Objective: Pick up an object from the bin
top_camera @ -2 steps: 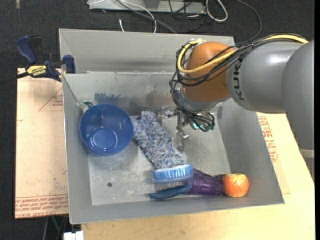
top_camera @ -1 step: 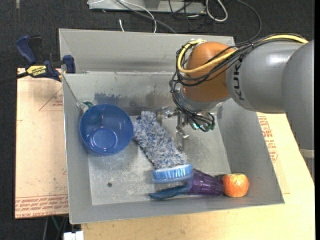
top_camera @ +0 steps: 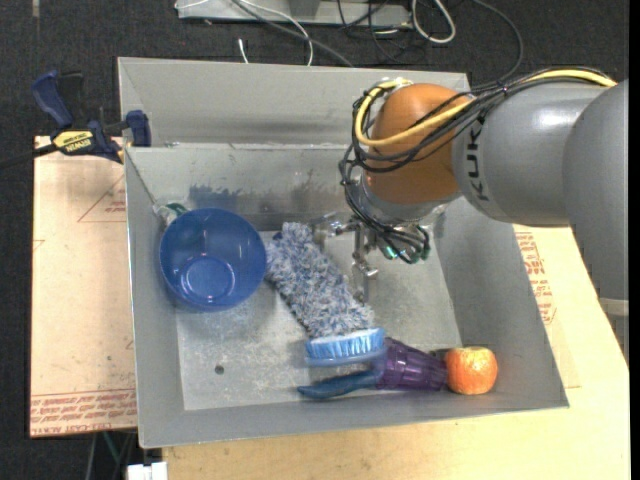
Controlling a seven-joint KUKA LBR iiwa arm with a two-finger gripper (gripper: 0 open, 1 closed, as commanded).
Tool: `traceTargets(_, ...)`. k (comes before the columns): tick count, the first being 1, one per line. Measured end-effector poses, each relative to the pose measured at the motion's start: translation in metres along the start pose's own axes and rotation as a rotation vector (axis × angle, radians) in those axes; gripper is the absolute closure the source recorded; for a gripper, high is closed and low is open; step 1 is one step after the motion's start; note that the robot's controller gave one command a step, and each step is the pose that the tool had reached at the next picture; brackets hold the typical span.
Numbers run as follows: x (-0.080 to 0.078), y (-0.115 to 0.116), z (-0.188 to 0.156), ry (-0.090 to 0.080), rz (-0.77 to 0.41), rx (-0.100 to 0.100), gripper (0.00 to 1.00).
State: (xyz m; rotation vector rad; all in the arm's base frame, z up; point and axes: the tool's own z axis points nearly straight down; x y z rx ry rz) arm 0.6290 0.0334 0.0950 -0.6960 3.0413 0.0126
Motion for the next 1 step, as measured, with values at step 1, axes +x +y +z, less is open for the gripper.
traceTargets(1,0.0,-0.0001,-0.0001,0.0,0.0,0.0,1.0)
